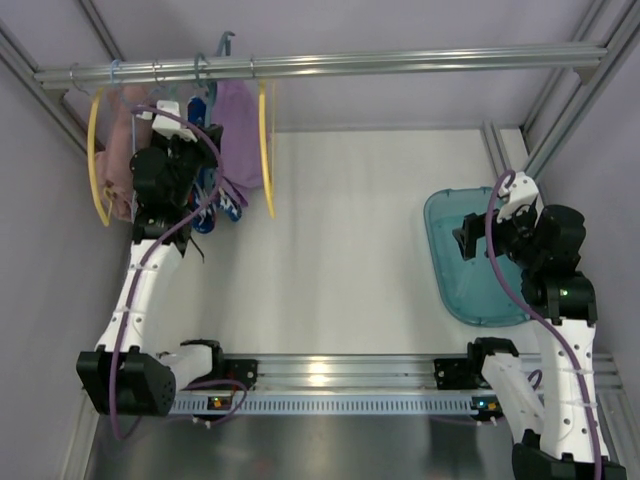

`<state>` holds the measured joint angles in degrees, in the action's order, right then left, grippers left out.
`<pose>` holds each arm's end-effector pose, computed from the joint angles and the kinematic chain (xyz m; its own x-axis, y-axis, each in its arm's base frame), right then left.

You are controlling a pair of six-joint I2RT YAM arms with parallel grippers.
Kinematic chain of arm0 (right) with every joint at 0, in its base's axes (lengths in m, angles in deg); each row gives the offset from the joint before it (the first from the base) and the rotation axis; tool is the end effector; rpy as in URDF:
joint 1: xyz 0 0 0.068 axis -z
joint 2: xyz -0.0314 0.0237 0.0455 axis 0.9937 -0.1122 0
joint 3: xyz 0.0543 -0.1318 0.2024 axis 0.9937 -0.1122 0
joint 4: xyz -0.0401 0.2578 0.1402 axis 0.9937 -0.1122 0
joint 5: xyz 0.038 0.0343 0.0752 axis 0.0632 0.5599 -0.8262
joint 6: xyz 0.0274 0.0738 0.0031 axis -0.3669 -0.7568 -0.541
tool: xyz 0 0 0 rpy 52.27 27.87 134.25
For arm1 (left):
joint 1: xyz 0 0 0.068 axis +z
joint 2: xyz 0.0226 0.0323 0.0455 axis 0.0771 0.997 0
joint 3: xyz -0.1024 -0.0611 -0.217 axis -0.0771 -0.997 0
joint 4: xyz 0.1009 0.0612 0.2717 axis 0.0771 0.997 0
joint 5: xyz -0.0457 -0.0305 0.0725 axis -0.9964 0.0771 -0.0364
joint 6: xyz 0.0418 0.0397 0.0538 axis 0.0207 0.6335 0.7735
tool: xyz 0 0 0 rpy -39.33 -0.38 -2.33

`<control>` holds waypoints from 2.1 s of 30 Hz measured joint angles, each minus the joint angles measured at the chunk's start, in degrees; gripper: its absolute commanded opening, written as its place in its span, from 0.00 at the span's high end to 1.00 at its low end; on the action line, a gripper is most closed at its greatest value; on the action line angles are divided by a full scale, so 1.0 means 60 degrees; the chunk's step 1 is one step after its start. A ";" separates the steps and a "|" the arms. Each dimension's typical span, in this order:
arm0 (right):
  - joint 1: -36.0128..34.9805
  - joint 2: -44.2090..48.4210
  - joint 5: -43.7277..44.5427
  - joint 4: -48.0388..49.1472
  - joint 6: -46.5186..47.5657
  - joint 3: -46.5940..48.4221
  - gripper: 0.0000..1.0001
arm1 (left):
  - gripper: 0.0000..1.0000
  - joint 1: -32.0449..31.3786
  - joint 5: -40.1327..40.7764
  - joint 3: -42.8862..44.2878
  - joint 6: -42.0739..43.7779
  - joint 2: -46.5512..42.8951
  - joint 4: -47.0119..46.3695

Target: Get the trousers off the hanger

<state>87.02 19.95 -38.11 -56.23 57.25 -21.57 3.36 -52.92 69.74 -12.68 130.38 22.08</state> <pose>0.2156 0.0121 0.3395 -0.3321 -0.1703 -0.9277 -0.3604 0.9319 -0.0420 0.3392 -0.0223 0.4007 0.1169 -0.1707 -0.9784 0.2750 0.9522 -0.1332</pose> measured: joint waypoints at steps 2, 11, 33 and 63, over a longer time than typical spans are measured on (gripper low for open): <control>0.0004 -0.0007 0.0000 0.0011 0.0000 -0.0033 0.01 | 1.00 -0.0164 -0.0004 -0.0058 0.0401 0.0109 -0.0299; 0.0004 -0.0007 0.0011 0.0007 0.0000 -0.0164 0.01 | 1.00 -0.0820 0.0270 -0.0149 0.2000 0.0452 -0.1053; 0.0000 -0.0514 0.0029 0.0069 -0.0066 -0.0160 0.01 | 0.88 -0.1479 0.1672 -0.0324 0.3883 0.0215 -0.1202; 0.0000 -0.0481 0.0029 0.0033 0.0193 -0.0138 0.00 | 0.33 -0.1515 0.0852 0.5136 0.1694 0.1155 0.5566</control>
<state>87.02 17.07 -37.93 -56.03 58.41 -22.40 -5.73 -47.80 100.56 -2.51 137.31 55.48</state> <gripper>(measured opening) 0.993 0.668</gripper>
